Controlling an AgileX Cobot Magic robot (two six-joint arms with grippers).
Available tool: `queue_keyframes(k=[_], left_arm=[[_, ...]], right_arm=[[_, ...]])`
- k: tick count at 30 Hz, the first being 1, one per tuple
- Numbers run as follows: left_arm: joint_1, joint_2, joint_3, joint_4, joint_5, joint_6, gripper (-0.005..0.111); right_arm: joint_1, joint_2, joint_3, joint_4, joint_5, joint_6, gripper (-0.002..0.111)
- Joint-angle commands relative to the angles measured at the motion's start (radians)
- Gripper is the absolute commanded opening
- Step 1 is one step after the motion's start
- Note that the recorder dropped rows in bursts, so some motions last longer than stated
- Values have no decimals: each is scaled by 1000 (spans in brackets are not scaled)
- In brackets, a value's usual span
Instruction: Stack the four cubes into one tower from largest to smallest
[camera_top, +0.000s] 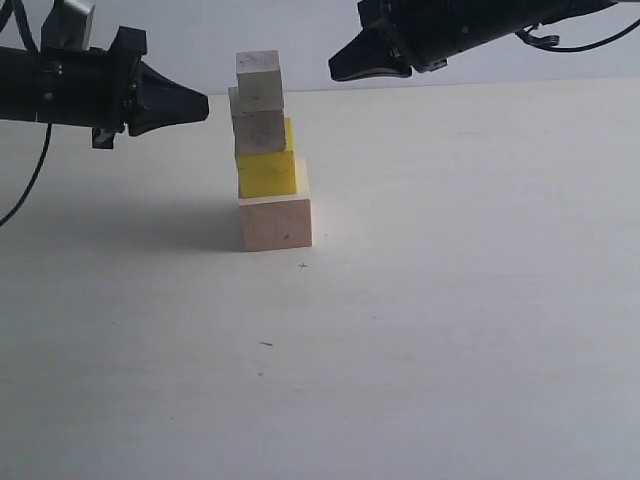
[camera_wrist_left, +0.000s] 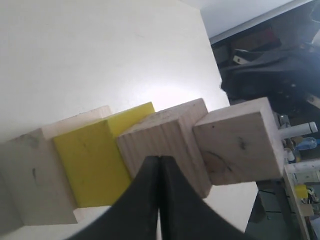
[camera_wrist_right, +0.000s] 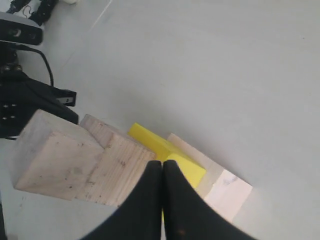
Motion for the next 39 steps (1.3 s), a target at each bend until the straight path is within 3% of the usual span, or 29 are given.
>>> queue_keyframes(k=[1,12,39], left_arm=[[2,6,-9,-34,18,26,0],[2,60,-9,-104,98,61,0],[-10,60,-9,-126,82,107,0]], right_arm=[[0,-4,-6,-12,-2,7,0],[0,-4,-6,21,5,6,0],[0,-4,-6,24,-5,-1,0]])
